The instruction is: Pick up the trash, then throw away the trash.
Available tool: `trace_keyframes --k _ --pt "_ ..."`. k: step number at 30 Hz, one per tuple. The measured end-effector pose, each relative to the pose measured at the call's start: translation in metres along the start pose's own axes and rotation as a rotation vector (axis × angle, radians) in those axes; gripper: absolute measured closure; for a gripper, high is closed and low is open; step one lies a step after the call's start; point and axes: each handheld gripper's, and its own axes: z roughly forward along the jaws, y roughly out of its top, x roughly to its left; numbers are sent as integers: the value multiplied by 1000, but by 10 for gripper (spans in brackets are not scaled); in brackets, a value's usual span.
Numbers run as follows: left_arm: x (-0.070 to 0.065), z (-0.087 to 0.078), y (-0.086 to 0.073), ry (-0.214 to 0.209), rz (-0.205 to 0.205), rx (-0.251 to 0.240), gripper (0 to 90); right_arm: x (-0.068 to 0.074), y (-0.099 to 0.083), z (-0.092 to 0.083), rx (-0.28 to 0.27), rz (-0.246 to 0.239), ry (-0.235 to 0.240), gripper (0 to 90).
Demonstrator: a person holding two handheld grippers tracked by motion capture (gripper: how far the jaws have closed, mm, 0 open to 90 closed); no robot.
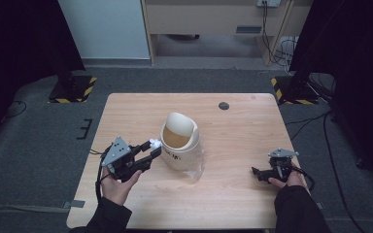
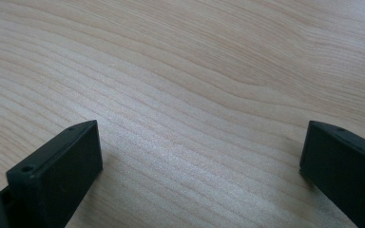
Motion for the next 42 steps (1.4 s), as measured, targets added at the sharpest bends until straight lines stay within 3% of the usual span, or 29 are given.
trace_keyframes --k 13,29,42 --pt "12 20 -5 15 -11 20 595 0 0 0 0 0 0 5" --pt "8 53 -7 15 20 52 595 0 0 0 0 0 0 5" --pt "8 65 -10 22 37 91 595 0 0 0 0 0 0 5"
